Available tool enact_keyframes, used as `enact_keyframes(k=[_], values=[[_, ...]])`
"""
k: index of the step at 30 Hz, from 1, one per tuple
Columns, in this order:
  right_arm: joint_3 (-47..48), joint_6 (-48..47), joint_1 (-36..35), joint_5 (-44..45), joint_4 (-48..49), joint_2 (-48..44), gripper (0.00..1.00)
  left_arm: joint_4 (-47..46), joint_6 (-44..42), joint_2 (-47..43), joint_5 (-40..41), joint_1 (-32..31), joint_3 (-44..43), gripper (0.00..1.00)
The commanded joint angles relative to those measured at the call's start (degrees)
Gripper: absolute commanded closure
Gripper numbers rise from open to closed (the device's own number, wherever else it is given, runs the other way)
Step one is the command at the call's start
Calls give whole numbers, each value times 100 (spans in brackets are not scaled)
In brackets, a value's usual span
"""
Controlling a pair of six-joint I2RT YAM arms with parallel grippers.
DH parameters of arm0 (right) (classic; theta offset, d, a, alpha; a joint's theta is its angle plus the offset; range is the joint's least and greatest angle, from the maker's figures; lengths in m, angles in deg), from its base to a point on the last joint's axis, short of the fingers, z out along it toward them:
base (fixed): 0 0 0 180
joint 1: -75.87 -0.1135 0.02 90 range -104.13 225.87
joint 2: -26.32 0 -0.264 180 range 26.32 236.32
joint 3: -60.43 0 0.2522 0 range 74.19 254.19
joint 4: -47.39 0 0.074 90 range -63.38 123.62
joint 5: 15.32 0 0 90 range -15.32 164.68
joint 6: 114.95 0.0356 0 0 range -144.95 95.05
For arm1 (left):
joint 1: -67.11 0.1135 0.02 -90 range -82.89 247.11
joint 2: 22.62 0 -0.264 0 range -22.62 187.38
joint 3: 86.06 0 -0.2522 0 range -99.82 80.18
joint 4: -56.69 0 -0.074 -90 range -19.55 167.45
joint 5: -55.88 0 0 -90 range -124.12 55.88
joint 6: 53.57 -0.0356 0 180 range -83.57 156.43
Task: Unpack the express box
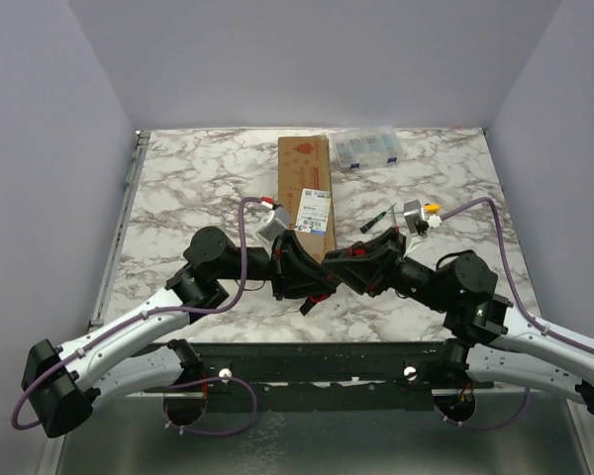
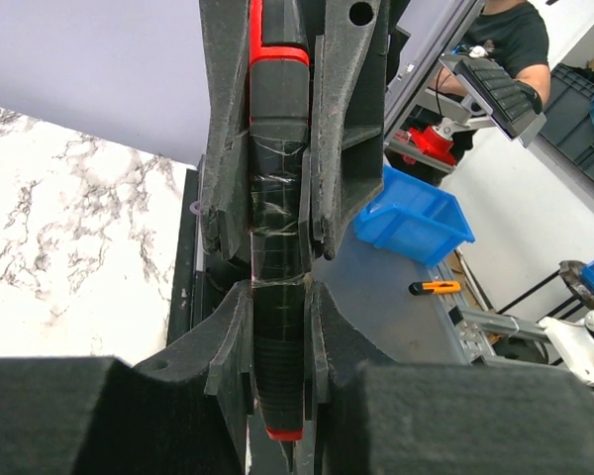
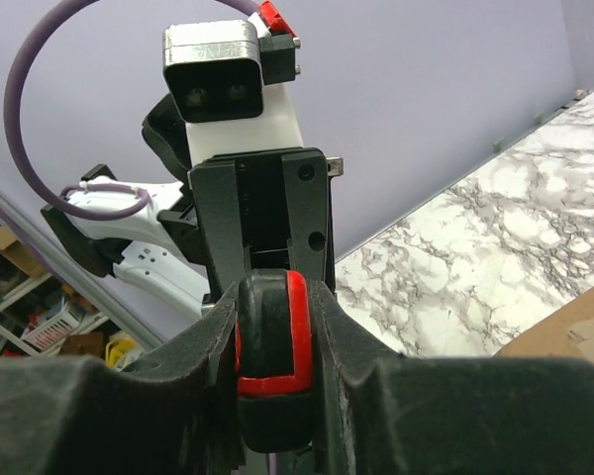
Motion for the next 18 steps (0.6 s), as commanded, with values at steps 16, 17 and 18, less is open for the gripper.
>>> enact_keyframes(k=[16, 17, 18], values=[[1432, -439, 1271, 4546, -3372, 1245, 99, 2987, 156, 1055, 2024, 2261, -646, 16], [1462, -438, 1698, 4106, -3365, 1428, 99, 2991, 331, 1185, 2029, 2467, -589, 16], [1487, -421, 2101, 3716, -3351, 1622, 99, 2992, 408, 1333, 2078, 2591, -543, 16]])
